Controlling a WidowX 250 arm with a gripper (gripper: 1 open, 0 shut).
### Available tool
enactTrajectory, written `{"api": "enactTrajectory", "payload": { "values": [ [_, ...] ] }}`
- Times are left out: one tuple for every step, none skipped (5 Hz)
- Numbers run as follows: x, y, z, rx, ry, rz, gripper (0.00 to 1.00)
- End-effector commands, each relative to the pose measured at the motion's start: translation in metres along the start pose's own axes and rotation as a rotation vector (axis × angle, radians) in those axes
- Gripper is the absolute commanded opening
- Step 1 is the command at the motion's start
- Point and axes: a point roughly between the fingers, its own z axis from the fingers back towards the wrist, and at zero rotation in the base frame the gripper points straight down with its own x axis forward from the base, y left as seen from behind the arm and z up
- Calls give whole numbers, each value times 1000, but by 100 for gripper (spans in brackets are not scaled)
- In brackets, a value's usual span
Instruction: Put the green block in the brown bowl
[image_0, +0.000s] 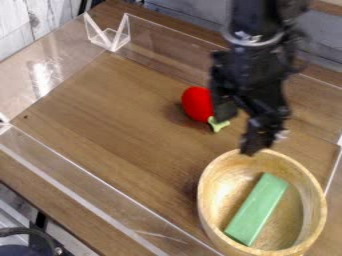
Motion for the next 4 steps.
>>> {"api": "enactTrajectory", "payload": {
  "values": [
    [-3,8,7,33,-72,18,100],
    [-3,8,1,52,-85,-3,100],
    [8,4,6,71,-68,11,100],
    [22,-2,10,90,-46,26,100]
  ]
}}
